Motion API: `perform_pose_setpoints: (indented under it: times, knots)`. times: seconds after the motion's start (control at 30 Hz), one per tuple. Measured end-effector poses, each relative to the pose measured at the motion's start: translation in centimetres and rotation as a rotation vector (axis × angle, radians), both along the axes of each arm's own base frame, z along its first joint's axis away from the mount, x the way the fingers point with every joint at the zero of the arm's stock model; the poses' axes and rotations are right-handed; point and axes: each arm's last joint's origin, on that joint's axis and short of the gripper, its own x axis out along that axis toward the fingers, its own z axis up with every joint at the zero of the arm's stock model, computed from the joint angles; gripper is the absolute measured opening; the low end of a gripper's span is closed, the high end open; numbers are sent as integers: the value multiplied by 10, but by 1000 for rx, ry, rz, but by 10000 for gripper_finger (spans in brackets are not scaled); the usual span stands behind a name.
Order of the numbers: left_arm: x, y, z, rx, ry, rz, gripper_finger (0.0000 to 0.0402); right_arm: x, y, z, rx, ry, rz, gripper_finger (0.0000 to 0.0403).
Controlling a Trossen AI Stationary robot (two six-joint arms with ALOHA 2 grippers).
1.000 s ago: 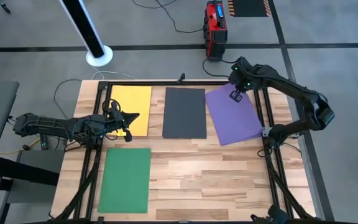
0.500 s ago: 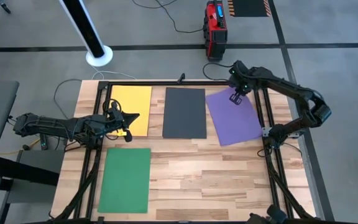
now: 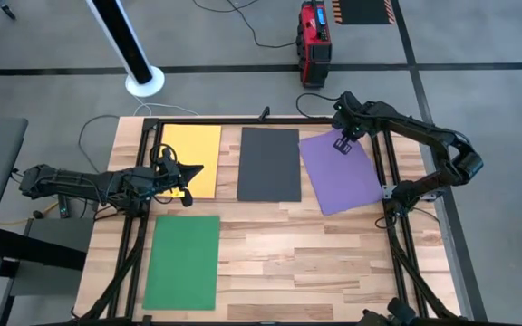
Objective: Organize paper
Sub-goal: Stack the left purple paper on the other purple paper
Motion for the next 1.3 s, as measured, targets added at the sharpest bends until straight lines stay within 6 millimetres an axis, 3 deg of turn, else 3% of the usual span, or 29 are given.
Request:
perform_pose_setpoints:
  times: [1.3]
  knots:
    - [0,0,-1,-3,6,1,0,-9,-9,1,-15,-48,-129,0]
